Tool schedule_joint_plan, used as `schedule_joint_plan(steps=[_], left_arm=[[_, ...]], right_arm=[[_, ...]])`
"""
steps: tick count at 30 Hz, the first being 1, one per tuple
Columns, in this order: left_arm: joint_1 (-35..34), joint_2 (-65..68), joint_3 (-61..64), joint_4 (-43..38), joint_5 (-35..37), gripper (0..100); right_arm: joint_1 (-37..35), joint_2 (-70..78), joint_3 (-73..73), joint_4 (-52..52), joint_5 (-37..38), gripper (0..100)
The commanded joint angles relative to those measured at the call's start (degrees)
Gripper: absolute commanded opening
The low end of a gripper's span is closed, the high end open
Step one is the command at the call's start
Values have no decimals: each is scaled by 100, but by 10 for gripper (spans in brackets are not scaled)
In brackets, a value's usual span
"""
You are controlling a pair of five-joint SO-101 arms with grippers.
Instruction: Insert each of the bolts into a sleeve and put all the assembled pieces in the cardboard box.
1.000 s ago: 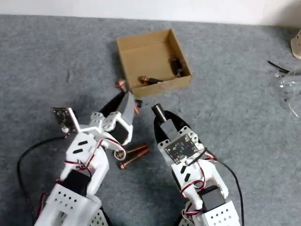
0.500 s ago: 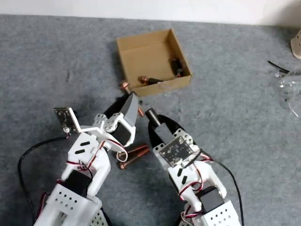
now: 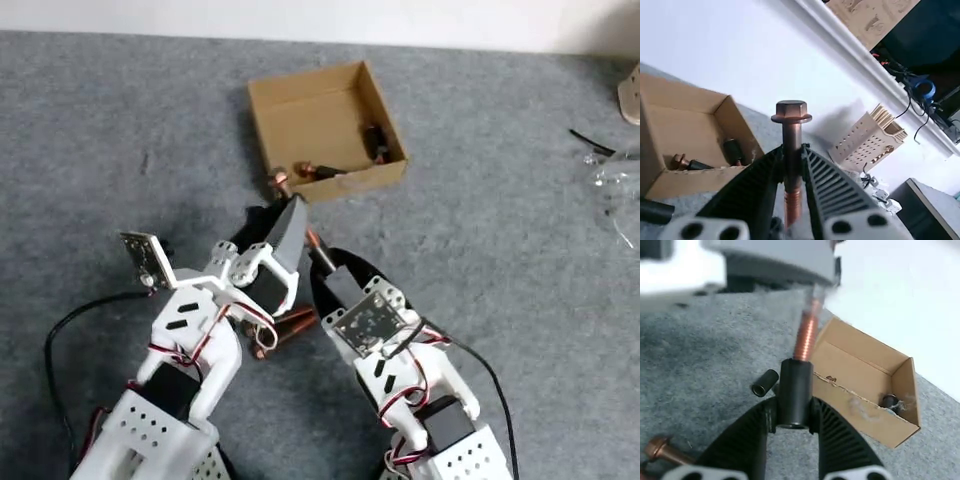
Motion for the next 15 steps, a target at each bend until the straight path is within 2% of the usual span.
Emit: schedule_joint_plan(steps=[1,10,15], left_arm=[[136,-145,-57,-26,18,5],[-233,-145,-66,-44,9,5],[-198,-145,119,-53,18,5]], right_arm=[[-48,-119,593,-13,123,4],[-48,-127,593,-22,123,4],[-40,-127,593,-22,123,4]])
